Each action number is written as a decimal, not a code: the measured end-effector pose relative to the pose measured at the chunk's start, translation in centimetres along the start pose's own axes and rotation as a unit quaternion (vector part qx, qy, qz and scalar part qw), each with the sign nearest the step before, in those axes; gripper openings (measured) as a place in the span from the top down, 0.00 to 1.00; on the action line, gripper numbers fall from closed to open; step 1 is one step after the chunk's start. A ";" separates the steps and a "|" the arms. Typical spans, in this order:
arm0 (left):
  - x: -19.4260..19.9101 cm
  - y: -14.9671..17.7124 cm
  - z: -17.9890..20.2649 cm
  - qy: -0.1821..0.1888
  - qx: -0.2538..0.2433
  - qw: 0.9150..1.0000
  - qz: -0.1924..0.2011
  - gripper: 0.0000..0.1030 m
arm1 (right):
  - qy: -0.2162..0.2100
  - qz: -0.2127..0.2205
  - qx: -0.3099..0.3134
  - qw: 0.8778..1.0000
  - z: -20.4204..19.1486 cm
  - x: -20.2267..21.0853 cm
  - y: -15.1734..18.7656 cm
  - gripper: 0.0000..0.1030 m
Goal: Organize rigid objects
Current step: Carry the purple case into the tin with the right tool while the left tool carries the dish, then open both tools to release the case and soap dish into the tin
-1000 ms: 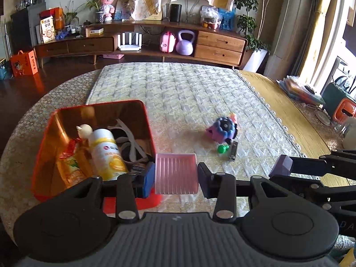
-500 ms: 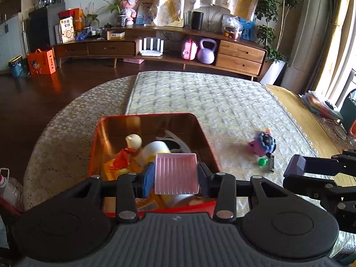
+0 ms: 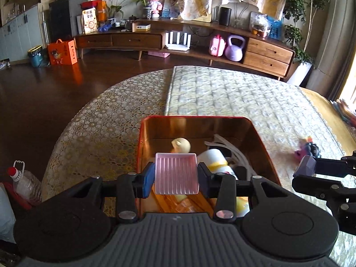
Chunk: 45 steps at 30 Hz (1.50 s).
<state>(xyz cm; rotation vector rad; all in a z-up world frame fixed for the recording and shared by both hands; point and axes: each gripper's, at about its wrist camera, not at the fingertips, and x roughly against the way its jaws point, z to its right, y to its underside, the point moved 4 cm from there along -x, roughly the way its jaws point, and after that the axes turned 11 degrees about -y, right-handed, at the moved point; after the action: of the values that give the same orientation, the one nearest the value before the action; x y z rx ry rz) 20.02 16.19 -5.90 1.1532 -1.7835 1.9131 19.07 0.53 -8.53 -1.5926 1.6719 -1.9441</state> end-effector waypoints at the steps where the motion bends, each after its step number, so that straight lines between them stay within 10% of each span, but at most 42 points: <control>1: -0.4 -0.2 -0.2 -0.002 0.000 1.000 -0.001 0.60 | -0.001 -0.002 0.000 1.000 0.0 -0.5 -0.1 0.64; 19: -5.9 -3.4 1.1 -0.025 -0.023 0.999 -0.001 0.60 | 0.003 -0.046 0.017 0.999 1.0 -8.1 -1.9 0.64; 45: -7.2 -1.9 2.3 -0.017 -0.040 0.999 -0.025 0.60 | 0.010 -0.049 0.002 0.999 0.5 -7.5 -0.7 0.57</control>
<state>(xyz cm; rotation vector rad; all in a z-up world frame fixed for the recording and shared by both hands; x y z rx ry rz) 26.75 16.62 -9.84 1.1983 -1.8128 1.7886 23.08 5.42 -12.59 -1.6907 1.6256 -2.0126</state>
